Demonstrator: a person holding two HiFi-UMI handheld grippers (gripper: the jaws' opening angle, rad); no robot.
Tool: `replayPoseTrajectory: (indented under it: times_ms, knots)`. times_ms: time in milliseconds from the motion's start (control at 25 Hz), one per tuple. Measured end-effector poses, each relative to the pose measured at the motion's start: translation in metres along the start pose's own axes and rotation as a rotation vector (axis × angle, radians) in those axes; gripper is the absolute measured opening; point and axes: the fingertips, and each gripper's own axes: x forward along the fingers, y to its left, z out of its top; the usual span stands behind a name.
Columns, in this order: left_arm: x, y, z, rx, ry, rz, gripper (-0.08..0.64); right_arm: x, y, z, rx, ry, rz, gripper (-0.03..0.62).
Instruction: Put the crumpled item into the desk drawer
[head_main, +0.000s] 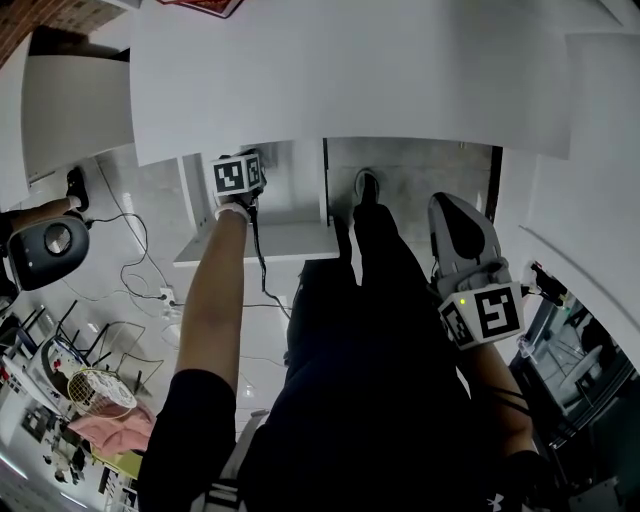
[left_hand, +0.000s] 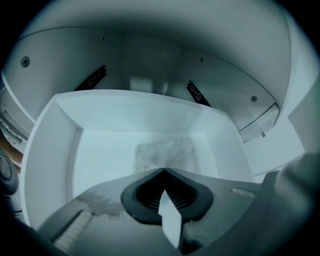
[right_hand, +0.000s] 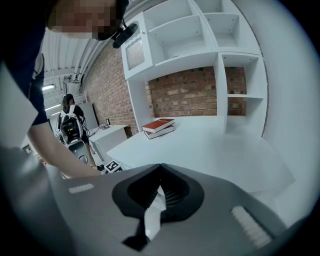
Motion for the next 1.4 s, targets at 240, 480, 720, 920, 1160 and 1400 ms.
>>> replayPoseTrajectory:
  times_ms: [240,480,720,920,1160,1400]
  knots:
    - [0.000,-0.002,0.006,-0.027,-0.036,-0.006,0.054,0.000,0.007,0.002,-0.013,-0.009,0.019,0.003]
    - [-0.016,0.003,0.008,-0.069,-0.086,-0.016,0.104,0.002,0.019,0.008,-0.014,-0.023,0.037,0.003]
    - [-0.046,0.017,0.019,-0.104,-0.138,-0.008,0.104,0.015,0.036,0.024,-0.043,-0.046,0.092,0.003]
    - [-0.077,0.010,0.019,-0.082,-0.204,-0.021,0.104,0.019,0.054,0.024,-0.074,-0.068,0.155,0.003]
    - [-0.145,-0.010,0.032,-0.055,-0.363,-0.044,0.104,0.018,0.080,0.033,-0.108,-0.103,0.222,0.003]
    - [-0.227,-0.033,0.051,-0.091,-0.538,-0.068,0.104,0.016,0.110,0.058,-0.153,-0.149,0.287,0.003]
